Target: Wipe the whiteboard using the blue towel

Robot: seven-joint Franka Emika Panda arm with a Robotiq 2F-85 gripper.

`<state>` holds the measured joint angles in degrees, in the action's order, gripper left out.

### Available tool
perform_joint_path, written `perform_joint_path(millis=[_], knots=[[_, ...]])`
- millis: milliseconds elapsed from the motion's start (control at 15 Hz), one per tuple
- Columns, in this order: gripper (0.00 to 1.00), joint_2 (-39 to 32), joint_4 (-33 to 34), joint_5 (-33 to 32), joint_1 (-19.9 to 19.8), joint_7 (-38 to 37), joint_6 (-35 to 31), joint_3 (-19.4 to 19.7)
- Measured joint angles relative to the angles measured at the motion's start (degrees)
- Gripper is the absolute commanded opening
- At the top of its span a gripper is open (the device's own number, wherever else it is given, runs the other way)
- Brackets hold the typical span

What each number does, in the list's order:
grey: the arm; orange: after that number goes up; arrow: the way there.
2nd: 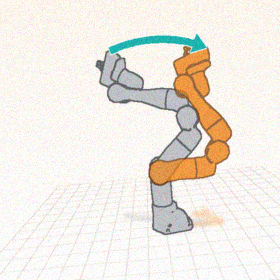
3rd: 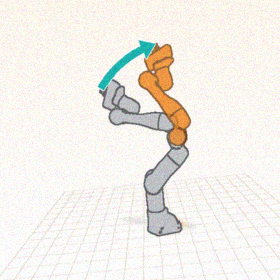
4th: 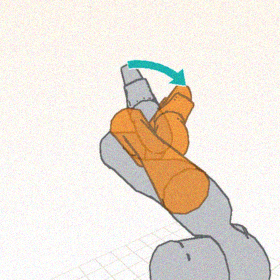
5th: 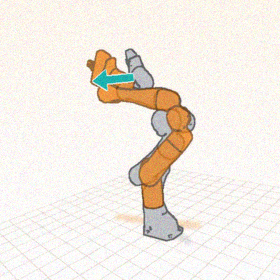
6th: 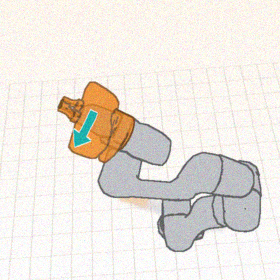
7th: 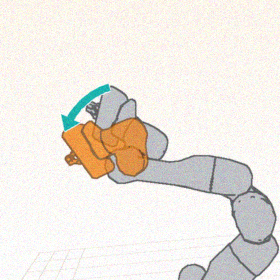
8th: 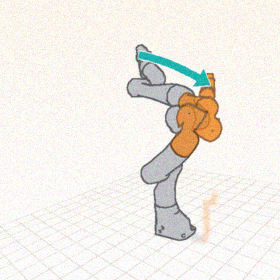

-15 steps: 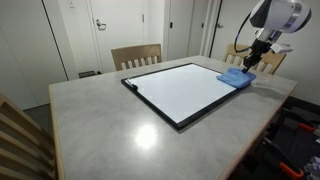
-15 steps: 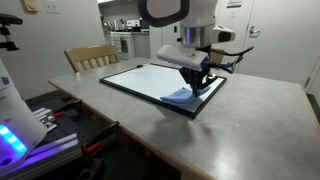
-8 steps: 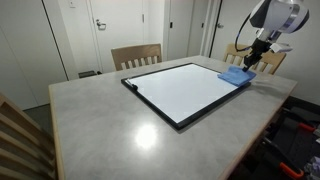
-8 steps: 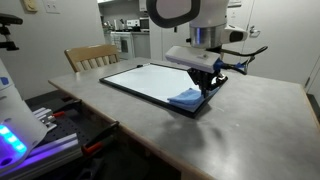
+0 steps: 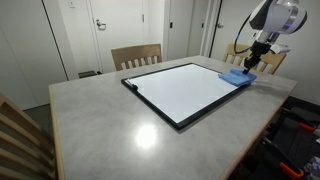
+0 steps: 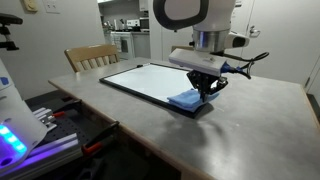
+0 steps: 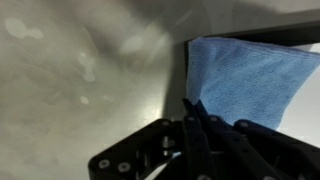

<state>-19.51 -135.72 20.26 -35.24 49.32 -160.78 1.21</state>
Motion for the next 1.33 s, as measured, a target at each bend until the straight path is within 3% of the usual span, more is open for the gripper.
perform_joint_path(millis=[667,1067,1333], knots=[[0.01,-0.67,0.78,-8.36,2.19,-2.06,-0.03,2.97],[0.01,4.42,-0.78,-2.23,2.97,-2.3,-0.01,-1.27],[0.01,12.85,-4.15,1.82,7.89,-3.56,0.46,-2.9]])
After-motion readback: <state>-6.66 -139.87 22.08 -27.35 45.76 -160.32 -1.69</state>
